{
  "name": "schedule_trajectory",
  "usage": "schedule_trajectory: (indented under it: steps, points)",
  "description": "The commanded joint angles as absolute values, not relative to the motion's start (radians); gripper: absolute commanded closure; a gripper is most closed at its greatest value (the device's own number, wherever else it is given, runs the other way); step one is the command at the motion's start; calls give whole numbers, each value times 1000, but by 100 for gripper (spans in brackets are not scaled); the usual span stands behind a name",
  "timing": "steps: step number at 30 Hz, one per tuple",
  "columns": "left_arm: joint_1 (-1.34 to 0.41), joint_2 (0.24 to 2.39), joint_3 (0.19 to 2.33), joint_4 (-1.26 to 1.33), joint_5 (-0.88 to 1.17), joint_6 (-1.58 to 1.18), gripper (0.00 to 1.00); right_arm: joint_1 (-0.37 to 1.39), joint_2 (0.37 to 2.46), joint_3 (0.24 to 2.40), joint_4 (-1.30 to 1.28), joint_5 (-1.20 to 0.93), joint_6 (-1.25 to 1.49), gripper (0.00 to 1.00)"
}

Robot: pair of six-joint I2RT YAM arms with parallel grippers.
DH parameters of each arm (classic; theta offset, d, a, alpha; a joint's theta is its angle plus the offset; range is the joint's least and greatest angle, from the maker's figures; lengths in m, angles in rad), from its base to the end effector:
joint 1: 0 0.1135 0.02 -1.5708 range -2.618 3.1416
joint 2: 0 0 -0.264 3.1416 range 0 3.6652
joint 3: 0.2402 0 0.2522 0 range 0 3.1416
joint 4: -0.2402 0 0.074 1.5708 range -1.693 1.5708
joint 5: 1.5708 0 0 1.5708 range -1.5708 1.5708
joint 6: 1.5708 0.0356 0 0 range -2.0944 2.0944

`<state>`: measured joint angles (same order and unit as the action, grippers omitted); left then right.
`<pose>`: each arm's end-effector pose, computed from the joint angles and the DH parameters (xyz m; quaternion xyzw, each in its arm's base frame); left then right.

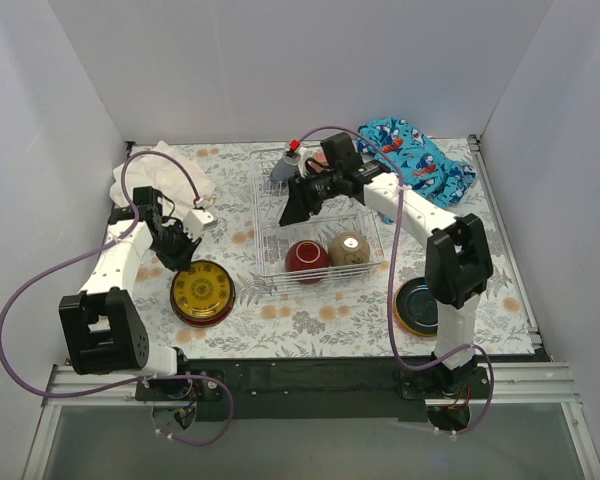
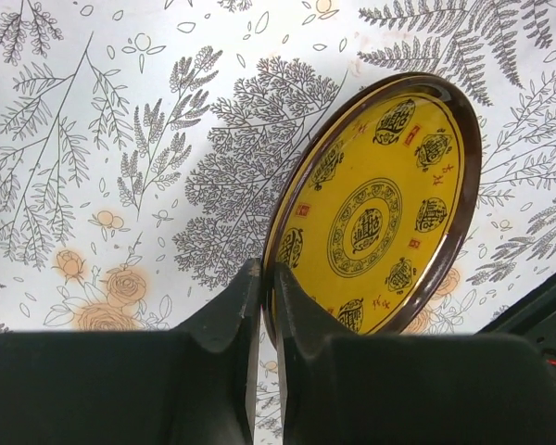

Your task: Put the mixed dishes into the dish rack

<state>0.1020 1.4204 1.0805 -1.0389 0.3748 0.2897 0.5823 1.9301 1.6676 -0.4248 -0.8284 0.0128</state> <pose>0.2519 0.0127 0.2443 0.1094 0.9720 -0.1636 0.1285 0.3537 0.2643 0.2928 -0.3976 0.7459 0.4626 0.2675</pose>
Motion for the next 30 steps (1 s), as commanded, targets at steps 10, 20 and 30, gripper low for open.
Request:
schedule_trajectory:
  steps: [10,20,30]
  points:
    - [103,1445,867,-600,333,207,100,745,2099,1872,-314,-913,126,54]
    - [103,1586,871,-545,448,202,89,755,2026,1746,-318,-876,94,53]
    - [103,1598,963,-558,552,190,100,762,2060,1779,-330,-847,84,52]
